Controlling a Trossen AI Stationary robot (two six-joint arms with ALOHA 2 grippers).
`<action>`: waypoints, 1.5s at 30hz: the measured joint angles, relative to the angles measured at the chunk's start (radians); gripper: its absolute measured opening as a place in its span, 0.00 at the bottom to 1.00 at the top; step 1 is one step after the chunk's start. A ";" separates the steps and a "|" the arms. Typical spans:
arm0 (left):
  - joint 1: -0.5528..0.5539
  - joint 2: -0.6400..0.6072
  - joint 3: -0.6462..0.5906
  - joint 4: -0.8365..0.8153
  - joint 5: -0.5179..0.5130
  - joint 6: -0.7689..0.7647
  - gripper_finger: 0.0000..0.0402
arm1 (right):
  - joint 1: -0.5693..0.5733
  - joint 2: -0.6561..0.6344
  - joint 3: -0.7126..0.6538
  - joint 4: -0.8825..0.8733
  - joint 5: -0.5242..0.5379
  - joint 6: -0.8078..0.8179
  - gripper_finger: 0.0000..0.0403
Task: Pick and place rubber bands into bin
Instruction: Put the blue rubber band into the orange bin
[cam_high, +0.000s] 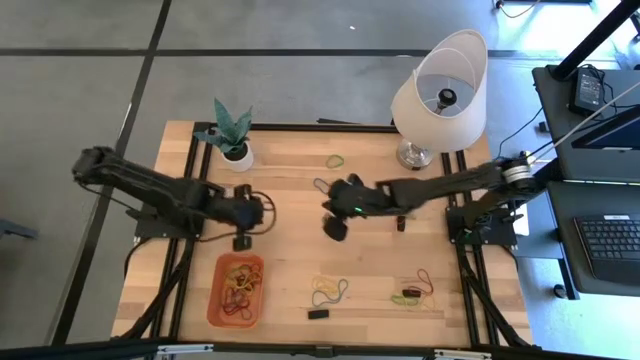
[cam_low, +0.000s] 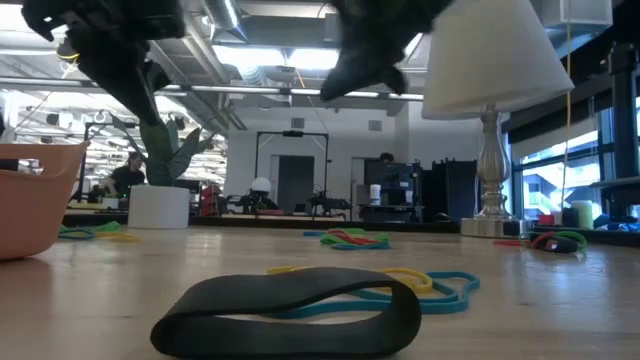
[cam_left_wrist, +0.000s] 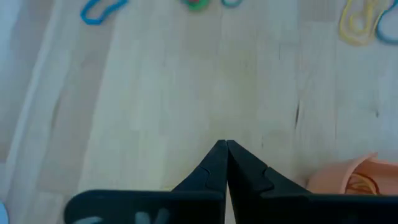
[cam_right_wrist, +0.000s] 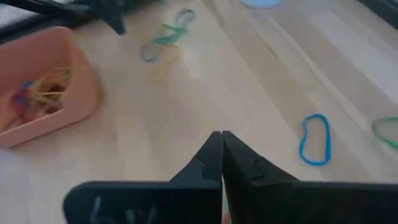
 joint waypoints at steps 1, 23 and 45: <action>0.013 -0.045 -0.025 0.008 0.007 0.012 0.00 | -0.016 0.038 0.057 -0.049 -0.015 0.006 0.00; 0.228 -0.556 -0.168 0.086 0.022 0.200 0.00 | -0.297 0.593 0.676 -0.593 -0.193 0.131 0.11; 0.215 -0.560 -0.168 0.160 0.043 0.181 0.00 | -0.283 0.729 0.681 -0.618 -0.180 0.068 0.17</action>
